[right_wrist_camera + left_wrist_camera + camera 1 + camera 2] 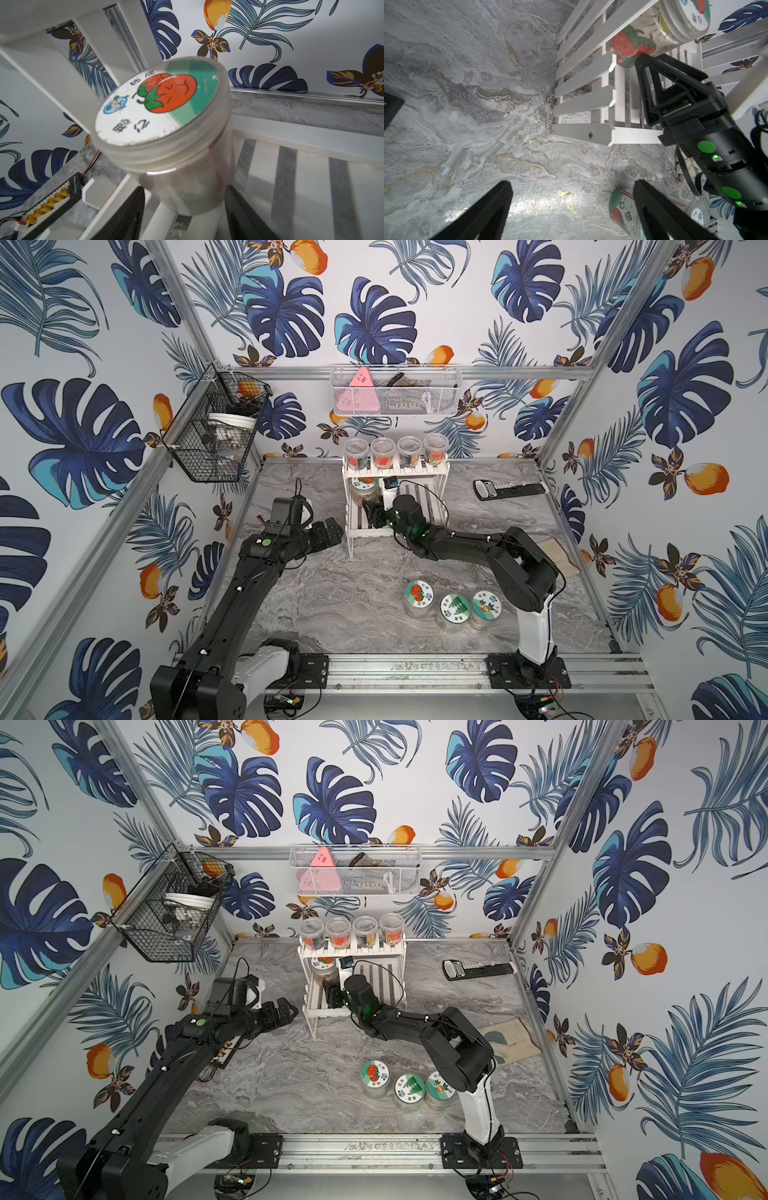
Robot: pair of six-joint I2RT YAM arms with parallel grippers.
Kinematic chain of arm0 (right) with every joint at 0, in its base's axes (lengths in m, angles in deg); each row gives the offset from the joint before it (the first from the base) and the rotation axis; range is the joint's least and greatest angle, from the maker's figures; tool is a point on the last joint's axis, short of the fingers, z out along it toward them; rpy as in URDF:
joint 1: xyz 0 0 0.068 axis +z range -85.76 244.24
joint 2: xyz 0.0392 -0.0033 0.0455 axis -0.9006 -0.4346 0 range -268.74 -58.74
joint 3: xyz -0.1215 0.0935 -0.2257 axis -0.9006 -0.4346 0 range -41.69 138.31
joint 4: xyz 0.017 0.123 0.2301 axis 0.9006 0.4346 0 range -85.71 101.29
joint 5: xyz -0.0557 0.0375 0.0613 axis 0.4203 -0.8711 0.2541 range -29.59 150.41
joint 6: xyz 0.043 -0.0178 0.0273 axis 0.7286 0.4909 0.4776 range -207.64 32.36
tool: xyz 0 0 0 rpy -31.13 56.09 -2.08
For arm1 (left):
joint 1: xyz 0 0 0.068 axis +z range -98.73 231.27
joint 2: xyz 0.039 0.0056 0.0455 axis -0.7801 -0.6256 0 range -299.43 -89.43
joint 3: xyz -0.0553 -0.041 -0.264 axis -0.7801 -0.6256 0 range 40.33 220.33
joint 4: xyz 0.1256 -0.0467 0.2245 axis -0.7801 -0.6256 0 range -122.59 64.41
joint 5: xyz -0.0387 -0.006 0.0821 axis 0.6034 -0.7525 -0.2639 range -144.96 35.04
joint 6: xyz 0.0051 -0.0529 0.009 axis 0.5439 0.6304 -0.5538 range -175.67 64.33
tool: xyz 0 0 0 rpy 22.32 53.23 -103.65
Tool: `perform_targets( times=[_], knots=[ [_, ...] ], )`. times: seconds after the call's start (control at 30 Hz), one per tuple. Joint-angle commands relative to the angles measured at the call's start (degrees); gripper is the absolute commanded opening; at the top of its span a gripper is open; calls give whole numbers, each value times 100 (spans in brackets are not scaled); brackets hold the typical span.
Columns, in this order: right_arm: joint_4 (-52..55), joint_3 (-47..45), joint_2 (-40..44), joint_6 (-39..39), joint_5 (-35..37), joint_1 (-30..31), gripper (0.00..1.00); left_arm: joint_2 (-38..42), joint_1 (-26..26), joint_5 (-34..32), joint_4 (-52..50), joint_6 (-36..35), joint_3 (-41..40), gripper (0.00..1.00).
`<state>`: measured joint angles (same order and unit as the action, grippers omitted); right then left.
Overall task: Place the seed container on the shelf
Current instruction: Place the seed jar on the shelf.
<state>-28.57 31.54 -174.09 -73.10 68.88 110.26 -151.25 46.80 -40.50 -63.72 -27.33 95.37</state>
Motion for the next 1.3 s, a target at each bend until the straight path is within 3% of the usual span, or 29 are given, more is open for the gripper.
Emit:
perform_targets(
  times=[0.0,0.57,0.8,1.07,1.27],
  knots=[
    [-106,107,-52,76,40,3,65,-5,10,92,129,-109,-3,99],
    [-255,54,-22,-17,-308,3,64,-1,8,127,155,-109,-26,99],
    [-120,42,14,31,-85,-1,64,30,12,136,129,-126,-29,99],
    [-28,-343,492,-19,-163,-2,74,177,12,376,112,-249,-112,99],
    [199,-1068,1198,-194,-669,21,81,453,12,795,130,-392,-251,99]
  ],
)
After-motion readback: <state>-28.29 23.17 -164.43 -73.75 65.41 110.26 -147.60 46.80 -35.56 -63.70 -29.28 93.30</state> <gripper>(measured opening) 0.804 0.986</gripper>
